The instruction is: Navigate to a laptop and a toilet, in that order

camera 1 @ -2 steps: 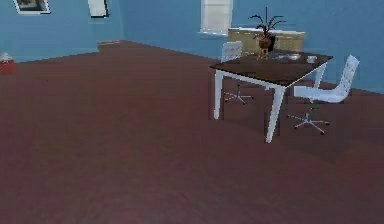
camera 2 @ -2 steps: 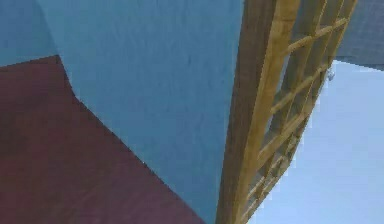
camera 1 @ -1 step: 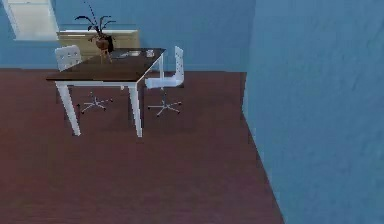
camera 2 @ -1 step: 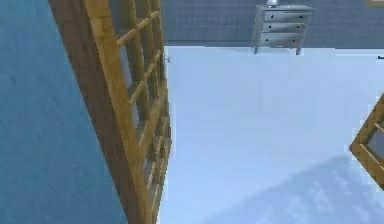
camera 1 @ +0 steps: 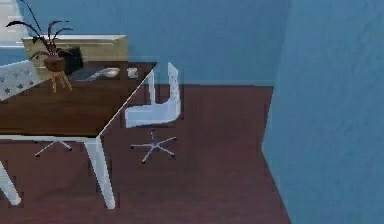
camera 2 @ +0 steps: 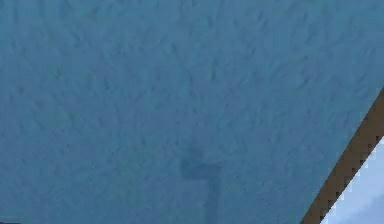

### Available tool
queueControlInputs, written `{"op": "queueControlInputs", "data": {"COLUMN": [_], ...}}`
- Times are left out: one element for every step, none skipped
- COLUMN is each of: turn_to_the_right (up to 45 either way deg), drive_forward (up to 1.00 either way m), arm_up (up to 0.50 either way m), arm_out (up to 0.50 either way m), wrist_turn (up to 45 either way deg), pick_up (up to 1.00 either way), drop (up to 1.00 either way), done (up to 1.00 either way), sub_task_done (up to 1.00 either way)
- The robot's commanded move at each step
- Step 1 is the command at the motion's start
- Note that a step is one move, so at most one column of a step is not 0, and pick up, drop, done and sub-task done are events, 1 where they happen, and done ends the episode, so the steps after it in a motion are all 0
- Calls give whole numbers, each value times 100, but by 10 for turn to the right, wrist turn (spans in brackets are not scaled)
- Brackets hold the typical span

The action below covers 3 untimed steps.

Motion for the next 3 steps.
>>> {"op": "queueControlInputs", "data": {"turn_to_the_right": [30, 0, 0], "drive_forward": [0, 100, 30], "arm_up": [0, 0, 0], "arm_out": [0, 0, 0], "wrist_turn": [0, 0, 0], "pick_up": [0, 0, 0], "drop": [0, 0, 0], "done": [0, 0, 0], "sub_task_done": [0, 0, 0]}}
